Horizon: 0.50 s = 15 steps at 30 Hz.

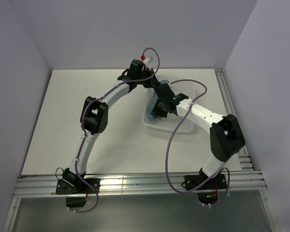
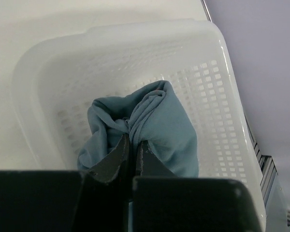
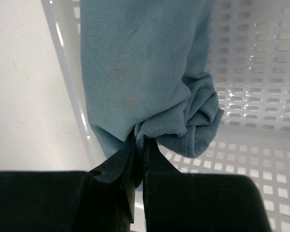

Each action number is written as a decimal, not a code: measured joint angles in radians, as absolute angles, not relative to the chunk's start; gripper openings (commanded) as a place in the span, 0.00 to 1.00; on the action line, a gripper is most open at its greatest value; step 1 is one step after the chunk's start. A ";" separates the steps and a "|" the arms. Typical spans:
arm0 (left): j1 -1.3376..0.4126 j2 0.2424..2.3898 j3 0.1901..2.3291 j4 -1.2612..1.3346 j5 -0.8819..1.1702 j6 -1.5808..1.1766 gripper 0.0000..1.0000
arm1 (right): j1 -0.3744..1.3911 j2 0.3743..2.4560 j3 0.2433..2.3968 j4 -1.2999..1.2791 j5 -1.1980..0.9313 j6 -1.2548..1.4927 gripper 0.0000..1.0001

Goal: Roll the t-shirts
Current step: Place the rolled tshirt into the container

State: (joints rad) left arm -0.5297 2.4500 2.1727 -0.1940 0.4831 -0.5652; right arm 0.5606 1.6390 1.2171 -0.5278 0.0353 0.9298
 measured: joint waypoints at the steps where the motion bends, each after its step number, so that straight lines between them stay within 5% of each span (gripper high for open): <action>1: -0.530 2.461 2.180 -0.189 0.492 -0.565 0.00 | 0.568 1.651 1.223 -0.529 0.045 0.932 0.00; 15: -0.532 2.501 2.196 -0.183 0.502 -0.562 0.00 | 0.603 1.701 1.225 -0.560 0.113 0.985 0.00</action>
State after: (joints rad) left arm -0.5316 2.5008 2.1960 -0.1825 0.5022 -0.5621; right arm 0.6029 1.7008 1.2251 -0.5602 0.1131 0.9848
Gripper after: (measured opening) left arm 0.062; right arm 0.057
